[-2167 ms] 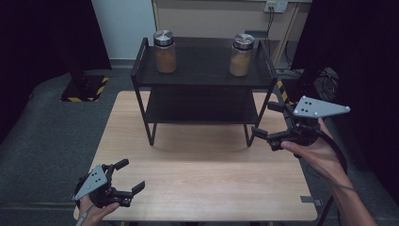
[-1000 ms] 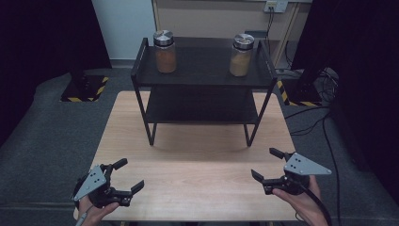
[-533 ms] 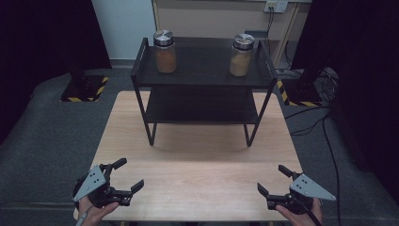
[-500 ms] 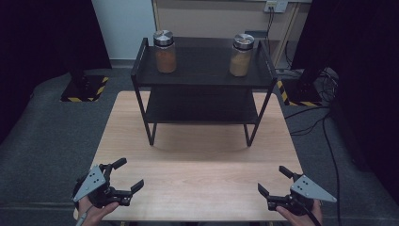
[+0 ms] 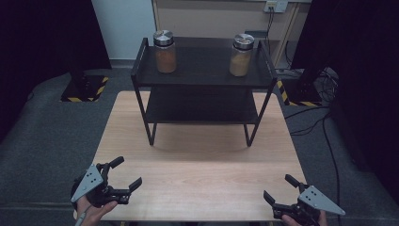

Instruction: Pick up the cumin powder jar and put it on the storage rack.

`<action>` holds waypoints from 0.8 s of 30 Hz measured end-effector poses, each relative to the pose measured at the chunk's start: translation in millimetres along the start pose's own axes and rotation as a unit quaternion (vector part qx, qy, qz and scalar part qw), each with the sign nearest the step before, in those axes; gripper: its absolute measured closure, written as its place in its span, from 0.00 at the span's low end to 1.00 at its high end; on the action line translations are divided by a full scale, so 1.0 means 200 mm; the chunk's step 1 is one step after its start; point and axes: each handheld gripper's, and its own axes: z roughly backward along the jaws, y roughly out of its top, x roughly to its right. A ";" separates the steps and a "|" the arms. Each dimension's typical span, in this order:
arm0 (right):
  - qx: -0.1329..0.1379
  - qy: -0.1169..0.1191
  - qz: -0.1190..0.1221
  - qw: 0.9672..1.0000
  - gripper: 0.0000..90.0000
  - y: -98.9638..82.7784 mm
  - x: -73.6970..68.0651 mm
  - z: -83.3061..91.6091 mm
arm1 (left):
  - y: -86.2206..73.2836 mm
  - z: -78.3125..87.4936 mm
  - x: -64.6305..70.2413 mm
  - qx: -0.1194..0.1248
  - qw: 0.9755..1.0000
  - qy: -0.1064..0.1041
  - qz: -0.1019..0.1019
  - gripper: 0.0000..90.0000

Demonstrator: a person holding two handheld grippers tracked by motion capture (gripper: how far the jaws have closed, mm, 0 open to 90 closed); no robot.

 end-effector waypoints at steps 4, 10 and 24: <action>0.017 -0.006 -0.006 1.000 0.04 -0.02 0.01 0.01 | 0.00 0.01 0.00 0.006 1.000 0.006 0.001 0.00; 0.035 -0.013 -0.018 0.999 0.04 -0.04 0.01 0.02 | -0.01 0.02 -0.01 0.013 1.000 0.010 0.005 0.00; 0.044 -0.013 -0.003 0.999 0.04 -0.04 0.04 -0.01 | -0.01 0.03 -0.01 0.019 1.000 0.006 0.008 0.00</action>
